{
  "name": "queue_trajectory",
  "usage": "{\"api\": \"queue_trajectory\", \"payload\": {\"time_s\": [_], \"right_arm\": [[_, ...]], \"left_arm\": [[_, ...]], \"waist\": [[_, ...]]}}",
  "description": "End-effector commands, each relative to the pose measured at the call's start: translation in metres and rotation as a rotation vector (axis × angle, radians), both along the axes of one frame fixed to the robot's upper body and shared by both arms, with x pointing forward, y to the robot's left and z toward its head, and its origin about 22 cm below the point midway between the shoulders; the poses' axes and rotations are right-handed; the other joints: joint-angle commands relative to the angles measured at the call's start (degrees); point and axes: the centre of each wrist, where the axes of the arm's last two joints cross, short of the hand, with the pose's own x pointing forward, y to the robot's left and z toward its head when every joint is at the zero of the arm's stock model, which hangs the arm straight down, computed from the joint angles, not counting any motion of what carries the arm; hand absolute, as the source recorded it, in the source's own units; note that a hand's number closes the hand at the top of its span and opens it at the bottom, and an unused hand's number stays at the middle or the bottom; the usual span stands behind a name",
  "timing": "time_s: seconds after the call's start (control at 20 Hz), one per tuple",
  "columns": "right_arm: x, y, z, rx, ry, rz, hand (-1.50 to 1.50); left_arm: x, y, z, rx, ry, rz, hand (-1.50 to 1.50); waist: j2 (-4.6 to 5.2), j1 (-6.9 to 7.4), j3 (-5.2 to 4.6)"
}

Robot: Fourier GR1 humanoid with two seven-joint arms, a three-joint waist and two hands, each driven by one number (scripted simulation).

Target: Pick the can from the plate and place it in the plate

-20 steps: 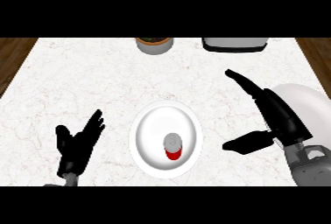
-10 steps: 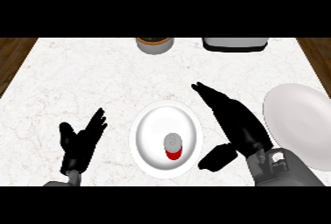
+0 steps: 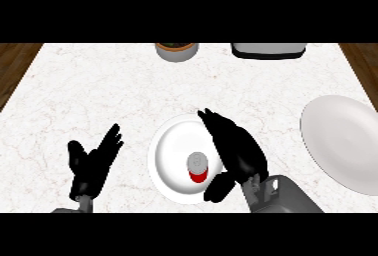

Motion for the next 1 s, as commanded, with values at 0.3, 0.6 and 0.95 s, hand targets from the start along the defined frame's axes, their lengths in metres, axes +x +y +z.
{"api": "queue_trajectory", "payload": {"time_s": [0.3, 0.6, 0.95], "right_arm": [[-0.018, 0.033, -0.025, 0.013, 0.017, 0.019, -1.50], [-0.007, 0.020, -0.040, -0.142, 0.024, -0.018, -1.50], [-0.004, 0.026, -0.049, -0.159, 0.042, -0.018, -1.50]], "left_arm": [[-0.001, 0.005, 0.001, 0.001, 0.002, 0.012, 0.00], [-0.016, -0.013, 0.005, -0.018, -0.007, 0.000, 0.00], [0.006, 0.022, -0.010, -0.002, 0.006, 0.014, 0.00]], "waist": [[0.00, -0.05, 0.02], [-0.01, 0.06, 0.02], [0.03, -0.17, 0.01]]}}
